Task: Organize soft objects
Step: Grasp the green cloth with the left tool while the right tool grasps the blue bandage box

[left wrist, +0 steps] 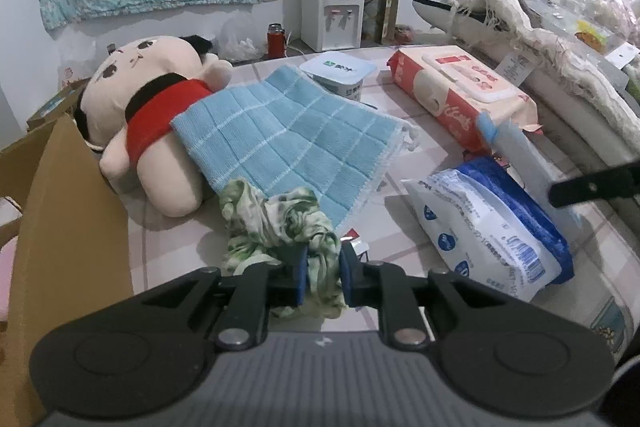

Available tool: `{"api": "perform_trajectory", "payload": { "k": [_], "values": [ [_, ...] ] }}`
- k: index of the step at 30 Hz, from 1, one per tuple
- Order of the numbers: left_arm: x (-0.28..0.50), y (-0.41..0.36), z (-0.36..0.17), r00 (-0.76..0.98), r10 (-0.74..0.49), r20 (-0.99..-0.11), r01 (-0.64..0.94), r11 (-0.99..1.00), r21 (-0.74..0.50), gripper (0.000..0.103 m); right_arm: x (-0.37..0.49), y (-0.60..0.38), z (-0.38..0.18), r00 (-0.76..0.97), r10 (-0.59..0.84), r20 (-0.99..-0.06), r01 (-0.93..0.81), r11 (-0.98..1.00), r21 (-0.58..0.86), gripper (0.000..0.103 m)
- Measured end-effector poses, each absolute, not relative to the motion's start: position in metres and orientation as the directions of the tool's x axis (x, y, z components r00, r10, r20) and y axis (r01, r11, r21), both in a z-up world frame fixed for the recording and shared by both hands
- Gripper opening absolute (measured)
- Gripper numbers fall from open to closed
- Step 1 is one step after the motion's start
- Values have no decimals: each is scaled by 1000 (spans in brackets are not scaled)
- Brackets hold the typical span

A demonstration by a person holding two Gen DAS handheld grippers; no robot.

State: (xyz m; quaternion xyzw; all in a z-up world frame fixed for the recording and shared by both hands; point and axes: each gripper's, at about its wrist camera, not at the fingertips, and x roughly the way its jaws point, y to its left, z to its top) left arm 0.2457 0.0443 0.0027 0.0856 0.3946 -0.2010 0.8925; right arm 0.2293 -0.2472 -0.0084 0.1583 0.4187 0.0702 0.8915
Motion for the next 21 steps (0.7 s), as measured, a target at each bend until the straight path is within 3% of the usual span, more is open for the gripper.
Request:
{"api": "perform_trajectory", "payload": {
  "k": [2,4,8,12,21],
  "values": [
    [246,44,2,600,-298,-743,430,903,-15,18,240,-247,-9,644,277,-713,-32,941,336,99],
    [246,44,1,598,-300,-743,433,901,-16,18,252,-244,-11,657,296,-693,-76,941,330,100],
    [244,44,3,602,-309,-737,442,897,-15,18,265,-252,-24,632,349,-692,-16,898,439,79],
    [242,42,4,603,-321,-730,454,891,-16,18,255,-245,-21,654,317,-687,-22,916,401,76],
    [228,49,25,657,-324,-681,427,904,-18,12,210,-255,30,770,345,-537,-94,893,439,76]
  ]
}}
